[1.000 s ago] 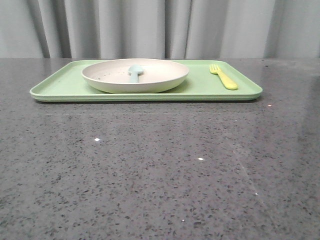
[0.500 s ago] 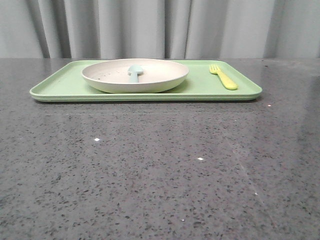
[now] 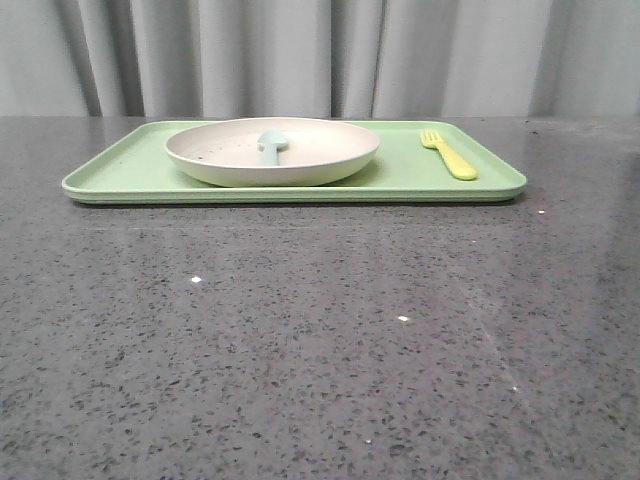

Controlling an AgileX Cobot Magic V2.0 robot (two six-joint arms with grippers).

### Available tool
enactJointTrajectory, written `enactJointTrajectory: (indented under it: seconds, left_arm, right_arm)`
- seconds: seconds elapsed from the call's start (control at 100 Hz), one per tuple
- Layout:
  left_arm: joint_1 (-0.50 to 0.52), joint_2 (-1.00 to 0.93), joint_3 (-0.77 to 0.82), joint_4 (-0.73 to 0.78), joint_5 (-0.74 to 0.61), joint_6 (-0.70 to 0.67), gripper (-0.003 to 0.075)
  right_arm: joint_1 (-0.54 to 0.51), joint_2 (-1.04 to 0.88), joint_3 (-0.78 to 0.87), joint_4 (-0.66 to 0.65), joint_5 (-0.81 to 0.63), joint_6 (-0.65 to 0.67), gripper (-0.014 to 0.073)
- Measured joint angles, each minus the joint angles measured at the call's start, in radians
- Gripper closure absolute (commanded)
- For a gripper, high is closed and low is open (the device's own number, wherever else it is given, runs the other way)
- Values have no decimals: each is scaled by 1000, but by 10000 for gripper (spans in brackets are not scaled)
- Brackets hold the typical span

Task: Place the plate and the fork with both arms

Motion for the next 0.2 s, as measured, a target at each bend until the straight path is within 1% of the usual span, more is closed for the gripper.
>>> enactJointTrajectory:
  seconds: [0.2]
  left_arm:
    - [0, 0, 0, 0, 2, 0, 741]
  right_arm:
    - [0, -2, 0, 0, 0, 0, 648]
